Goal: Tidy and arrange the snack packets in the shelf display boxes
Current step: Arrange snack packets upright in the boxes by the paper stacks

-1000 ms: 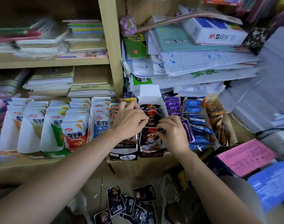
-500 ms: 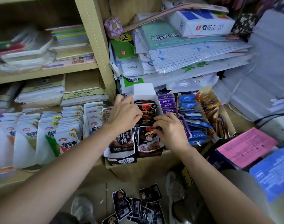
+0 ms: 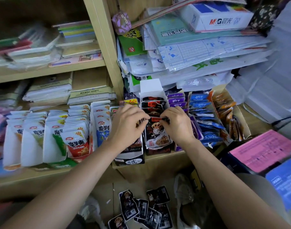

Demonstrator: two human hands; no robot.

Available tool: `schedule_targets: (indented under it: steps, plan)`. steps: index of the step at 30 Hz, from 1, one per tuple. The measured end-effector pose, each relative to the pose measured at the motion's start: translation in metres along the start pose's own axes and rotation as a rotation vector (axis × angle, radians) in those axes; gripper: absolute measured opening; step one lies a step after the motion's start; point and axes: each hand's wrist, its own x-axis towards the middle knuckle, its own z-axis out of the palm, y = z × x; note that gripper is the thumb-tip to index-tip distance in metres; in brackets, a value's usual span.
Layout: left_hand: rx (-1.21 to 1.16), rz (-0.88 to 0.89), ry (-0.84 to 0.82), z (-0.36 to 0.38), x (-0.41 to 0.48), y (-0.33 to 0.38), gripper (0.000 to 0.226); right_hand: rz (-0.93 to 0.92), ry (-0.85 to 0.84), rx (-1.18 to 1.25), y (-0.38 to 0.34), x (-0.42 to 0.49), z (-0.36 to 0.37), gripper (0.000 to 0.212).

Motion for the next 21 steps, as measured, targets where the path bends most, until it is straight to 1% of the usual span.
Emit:
schedule_targets:
  steps: [3, 5, 9, 12, 15, 18, 21]
  plan:
    - [0.140, -0.016, -0.139, 0.001, -0.010, 0.002, 0.039, 0.028, -0.021, 0.019, 0.001, -0.001, -0.002, 0.015]
    - [0.168, -0.039, -0.187, 0.002, -0.005, 0.004, 0.044, 0.028, -0.035, 0.001, 0.001, -0.003, -0.004, 0.015]
    - [0.120, -0.044, -0.185, 0.005, 0.002, 0.010, 0.039, 0.014, -0.059, -0.050, 0.000, -0.005, -0.005, 0.014]
    - [0.018, -0.045, -0.063, -0.004, -0.021, 0.017, 0.032, 0.024, -0.070, -0.058, -0.001, -0.003, -0.005, 0.014]
    - [-0.088, -0.016, 0.035, -0.019, -0.068, 0.028, 0.024, 0.037, -0.084, -0.041, -0.003, -0.002, -0.009, 0.016]
    - [-0.184, -0.005, -0.013, -0.017, -0.130, 0.045, 0.020, 0.046, -0.069, -0.027, -0.006, -0.003, -0.009, 0.015]
    - [-0.284, -0.057, -0.189, 0.013, -0.193, 0.052, 0.021, 0.061, -0.068, -0.024, -0.008, -0.009, -0.004, 0.016]
